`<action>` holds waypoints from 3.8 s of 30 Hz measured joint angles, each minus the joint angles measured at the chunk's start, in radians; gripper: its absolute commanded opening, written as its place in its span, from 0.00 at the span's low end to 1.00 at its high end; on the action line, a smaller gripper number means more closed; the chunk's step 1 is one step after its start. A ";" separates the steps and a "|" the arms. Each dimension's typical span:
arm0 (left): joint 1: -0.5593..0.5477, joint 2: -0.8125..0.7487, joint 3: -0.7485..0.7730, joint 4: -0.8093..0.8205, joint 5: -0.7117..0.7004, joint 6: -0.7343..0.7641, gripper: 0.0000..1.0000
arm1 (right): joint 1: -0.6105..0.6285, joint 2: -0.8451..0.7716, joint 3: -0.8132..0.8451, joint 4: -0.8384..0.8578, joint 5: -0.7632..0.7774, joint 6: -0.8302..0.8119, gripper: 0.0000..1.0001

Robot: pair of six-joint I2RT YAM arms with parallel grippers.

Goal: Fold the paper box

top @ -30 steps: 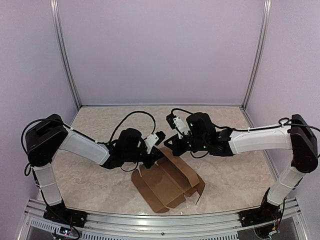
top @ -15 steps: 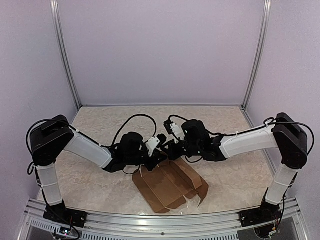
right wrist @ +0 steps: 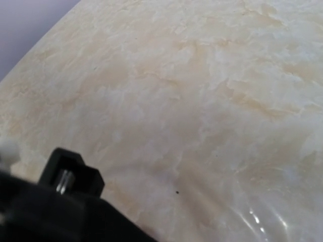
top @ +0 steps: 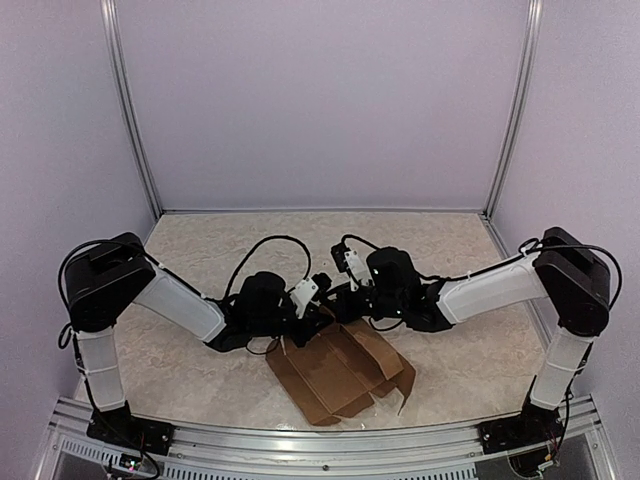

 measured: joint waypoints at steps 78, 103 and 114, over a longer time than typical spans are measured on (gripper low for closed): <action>-0.114 0.134 0.000 0.228 -0.344 -0.090 0.12 | 0.060 -0.067 -0.094 0.024 0.167 0.074 0.00; -0.127 0.132 -0.020 0.251 -0.491 -0.103 0.00 | 0.077 -0.126 -0.116 -0.027 0.182 0.080 0.08; -0.131 0.105 -0.051 0.258 -0.704 -0.150 0.00 | 0.080 -0.375 -0.177 -0.215 0.251 0.052 0.23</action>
